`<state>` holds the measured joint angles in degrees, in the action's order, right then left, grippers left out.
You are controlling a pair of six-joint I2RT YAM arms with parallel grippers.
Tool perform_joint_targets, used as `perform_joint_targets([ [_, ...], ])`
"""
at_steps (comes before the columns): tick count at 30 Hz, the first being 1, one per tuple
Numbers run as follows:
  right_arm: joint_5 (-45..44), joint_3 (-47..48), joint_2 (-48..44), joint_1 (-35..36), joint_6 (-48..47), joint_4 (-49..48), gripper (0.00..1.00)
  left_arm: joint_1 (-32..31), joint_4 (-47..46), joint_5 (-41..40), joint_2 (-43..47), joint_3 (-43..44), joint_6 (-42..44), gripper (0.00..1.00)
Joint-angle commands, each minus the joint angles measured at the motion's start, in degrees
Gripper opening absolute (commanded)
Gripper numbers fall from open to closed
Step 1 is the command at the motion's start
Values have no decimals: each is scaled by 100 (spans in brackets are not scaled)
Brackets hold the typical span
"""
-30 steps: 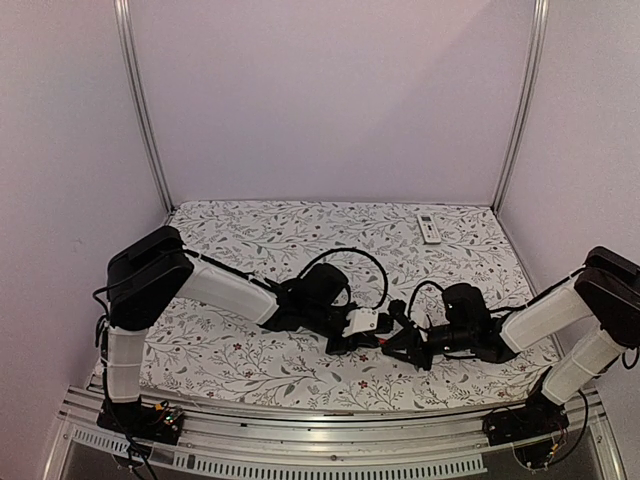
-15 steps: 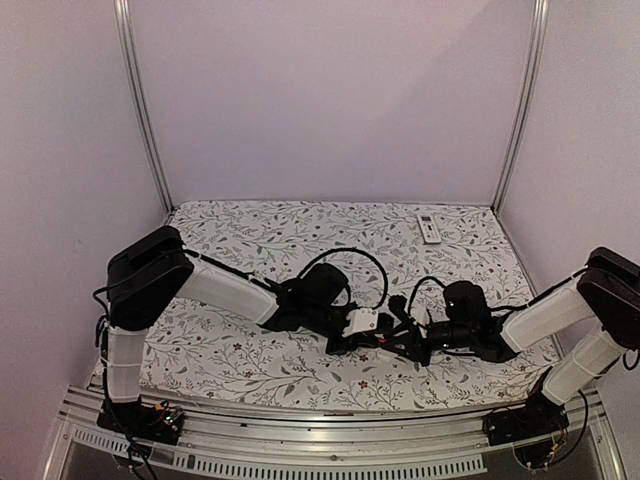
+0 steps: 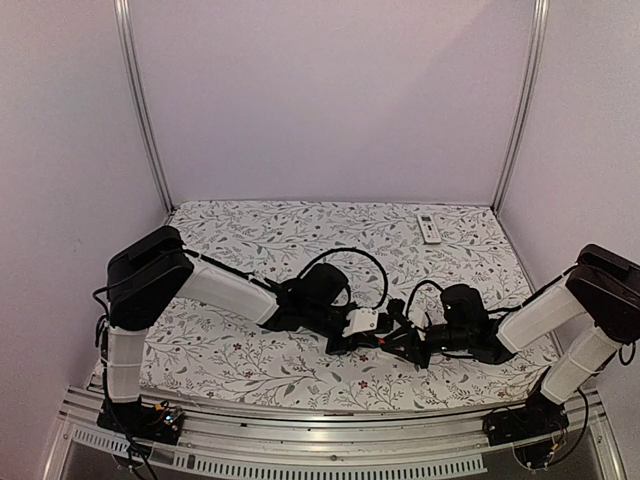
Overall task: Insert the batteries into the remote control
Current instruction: Place the battery in the battery compartment.
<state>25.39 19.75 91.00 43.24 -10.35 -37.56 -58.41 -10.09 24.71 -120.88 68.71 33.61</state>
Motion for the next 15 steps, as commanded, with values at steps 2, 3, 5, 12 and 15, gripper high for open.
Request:
perform_joint_targets([
  [2,-26,-161,33,42,-86,-72,19,91,519,-172,-234,-162,-61,1],
  [3,-25,-180,25,44,-76,-68,18,90,507,-180,-234,-164,-56,1],
  [5,-32,-199,64,52,-56,-82,17,85,436,-204,-218,-184,-76,1],
  [12,-74,-138,241,53,-83,-81,16,89,220,-181,-155,-225,-146,3],
  [15,-47,-148,234,53,-106,-60,14,85,163,-210,-155,-226,-153,5],
])
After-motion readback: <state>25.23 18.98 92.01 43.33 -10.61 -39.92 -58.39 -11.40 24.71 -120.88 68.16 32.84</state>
